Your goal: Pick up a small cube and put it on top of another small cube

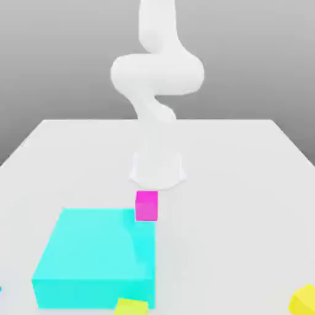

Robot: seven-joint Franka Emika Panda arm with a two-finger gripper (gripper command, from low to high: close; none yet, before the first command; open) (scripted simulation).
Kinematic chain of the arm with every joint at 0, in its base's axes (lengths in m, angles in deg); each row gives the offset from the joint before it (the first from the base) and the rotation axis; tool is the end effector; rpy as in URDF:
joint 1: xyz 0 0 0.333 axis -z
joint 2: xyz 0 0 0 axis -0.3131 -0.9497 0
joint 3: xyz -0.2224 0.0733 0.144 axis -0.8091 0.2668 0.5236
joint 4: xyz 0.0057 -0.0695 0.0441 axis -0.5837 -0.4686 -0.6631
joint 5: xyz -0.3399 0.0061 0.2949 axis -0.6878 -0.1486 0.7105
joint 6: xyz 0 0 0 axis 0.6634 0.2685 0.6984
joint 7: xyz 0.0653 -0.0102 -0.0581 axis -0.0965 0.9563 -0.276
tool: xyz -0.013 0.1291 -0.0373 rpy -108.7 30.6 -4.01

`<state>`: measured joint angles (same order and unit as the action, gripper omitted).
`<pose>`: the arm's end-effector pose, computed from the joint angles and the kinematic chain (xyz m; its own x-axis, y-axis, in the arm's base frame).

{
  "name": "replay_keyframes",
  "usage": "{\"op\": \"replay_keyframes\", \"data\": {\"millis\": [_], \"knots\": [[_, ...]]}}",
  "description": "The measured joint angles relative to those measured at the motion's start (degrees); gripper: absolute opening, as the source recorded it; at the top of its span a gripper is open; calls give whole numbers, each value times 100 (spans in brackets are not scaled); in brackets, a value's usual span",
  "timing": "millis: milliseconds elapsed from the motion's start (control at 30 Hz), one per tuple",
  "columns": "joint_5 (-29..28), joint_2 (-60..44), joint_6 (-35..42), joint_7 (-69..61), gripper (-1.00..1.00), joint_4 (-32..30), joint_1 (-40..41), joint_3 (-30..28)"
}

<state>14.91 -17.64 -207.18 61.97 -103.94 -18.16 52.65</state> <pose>0.4819 0.0159 0.6342 0.4827 -0.7735 0.4108 -0.5575 -0.6331 -0.5370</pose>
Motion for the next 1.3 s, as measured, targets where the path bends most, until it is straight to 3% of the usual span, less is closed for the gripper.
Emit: {"op": "replay_keyframes", "data": {"millis": [333, 667, 1033, 1200, 1233, 1300], "knots": [[530, -2015, -466, 2225, 0, 235, 63, 874], [-40, -4060, -981, 5177, 0, 449, -211, 1628], [-1154, -6332, -1478, 8754, 0, 707, -1481, 1204], [-1469, -7353, -2095, 9349, 0, 918, -1890, 849], [-1500, -7465, -2178, 9378, -100, 945, -1921, 812], [-1500, -7465, -2179, 9378, -100, 945, -1921, 812]]}}
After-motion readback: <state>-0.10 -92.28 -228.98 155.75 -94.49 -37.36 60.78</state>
